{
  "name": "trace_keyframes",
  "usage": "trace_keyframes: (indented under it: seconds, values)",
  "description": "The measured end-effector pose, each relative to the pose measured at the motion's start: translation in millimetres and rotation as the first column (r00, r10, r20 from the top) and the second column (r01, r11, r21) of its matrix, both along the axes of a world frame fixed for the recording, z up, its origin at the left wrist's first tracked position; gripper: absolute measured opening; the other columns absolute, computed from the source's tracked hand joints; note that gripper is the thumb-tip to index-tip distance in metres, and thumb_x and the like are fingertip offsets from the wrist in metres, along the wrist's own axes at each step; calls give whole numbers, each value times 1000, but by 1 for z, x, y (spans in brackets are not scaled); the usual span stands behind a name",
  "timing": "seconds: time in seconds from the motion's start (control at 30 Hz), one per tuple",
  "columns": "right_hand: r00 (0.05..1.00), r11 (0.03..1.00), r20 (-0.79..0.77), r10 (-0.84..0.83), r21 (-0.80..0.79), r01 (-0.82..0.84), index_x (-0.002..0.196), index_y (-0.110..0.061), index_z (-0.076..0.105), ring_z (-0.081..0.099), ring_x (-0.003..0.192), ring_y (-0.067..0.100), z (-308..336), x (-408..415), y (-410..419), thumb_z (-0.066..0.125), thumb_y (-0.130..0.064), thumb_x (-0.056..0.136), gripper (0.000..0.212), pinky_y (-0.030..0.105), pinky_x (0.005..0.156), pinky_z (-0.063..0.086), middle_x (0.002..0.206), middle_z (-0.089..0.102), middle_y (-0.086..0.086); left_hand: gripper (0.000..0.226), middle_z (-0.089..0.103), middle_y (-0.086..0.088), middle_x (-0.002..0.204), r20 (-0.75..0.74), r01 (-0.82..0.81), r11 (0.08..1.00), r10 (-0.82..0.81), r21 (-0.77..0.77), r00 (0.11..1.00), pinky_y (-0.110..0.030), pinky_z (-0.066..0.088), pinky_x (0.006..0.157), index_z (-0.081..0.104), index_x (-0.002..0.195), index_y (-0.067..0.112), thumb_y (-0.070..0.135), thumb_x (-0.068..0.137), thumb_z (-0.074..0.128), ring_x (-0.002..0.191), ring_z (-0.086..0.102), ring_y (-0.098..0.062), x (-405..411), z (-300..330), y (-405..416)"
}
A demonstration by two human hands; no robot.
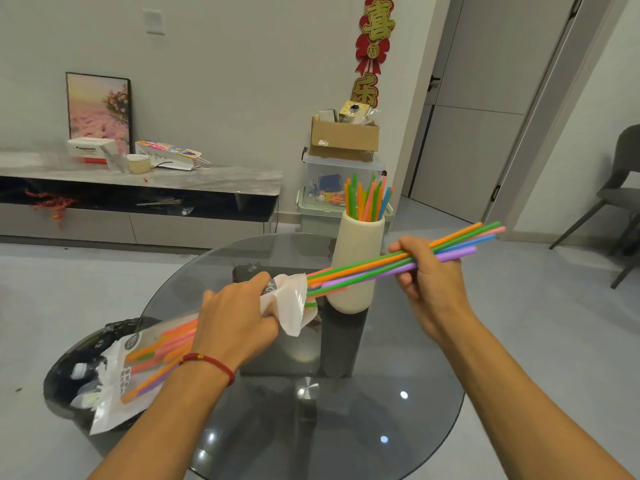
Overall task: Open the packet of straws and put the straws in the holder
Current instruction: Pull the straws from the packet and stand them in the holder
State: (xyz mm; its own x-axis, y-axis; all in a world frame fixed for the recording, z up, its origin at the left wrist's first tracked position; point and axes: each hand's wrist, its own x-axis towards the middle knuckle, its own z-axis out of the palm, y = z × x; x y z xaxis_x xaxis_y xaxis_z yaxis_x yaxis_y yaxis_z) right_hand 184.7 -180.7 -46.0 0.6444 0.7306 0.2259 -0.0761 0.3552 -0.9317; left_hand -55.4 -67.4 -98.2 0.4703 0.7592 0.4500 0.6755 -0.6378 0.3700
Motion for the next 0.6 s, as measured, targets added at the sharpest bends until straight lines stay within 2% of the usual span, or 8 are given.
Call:
trace_keyframes:
  seconds: [0.2, 0.4, 0.6]
  values:
    - [979, 969, -31, -200, 143, 203, 56, -17, 73, 47, 39, 6, 47, 50, -13, 64, -10, 91, 36, 16, 38, 39, 59, 65, -3, 21, 53, 4, 65, 34, -93, 995, 95, -43, 995, -40, 37, 71, 41, 80, 29, 26, 74, 61, 65, 43, -28, -9, 0, 9]
    - [935, 923, 66, -349, 197, 331, 68, -15, 71, 54, 46, 7, 90, 66, -9, 67, -12, 89, 22, 18, 45, 46, 68, 70, -1, 21, 53, 7, 66, 31, -105, 992, 108, -76, 994, -39, 38, 73, 43, 83, 30, 29, 74, 62, 65, 45, -26, -6, 0, 9]
    - [917, 908, 92, -389, 206, 364, 73, -9, 68, 52, 40, 7, 119, 66, 5, 65, -8, 90, 17, 17, 39, 42, 65, 69, 0, 20, 54, 9, 66, 40, -98, 993, 100, -70, 994, -38, 37, 71, 44, 84, 30, 30, 76, 62, 64, 46, -24, -5, 0, 8]
